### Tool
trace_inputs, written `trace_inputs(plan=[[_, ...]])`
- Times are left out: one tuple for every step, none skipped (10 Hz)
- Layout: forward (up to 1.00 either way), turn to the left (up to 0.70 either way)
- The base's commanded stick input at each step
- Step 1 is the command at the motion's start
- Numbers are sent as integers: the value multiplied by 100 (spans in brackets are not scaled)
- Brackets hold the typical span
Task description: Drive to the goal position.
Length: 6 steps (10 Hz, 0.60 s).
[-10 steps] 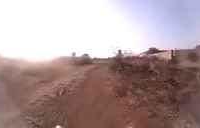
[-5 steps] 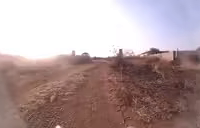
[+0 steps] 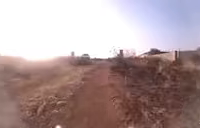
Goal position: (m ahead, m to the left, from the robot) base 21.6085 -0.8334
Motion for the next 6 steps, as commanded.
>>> trace_inputs(plan=[[69,0],[69,0],[69,0],[69,0],[69,0],[69,0]])
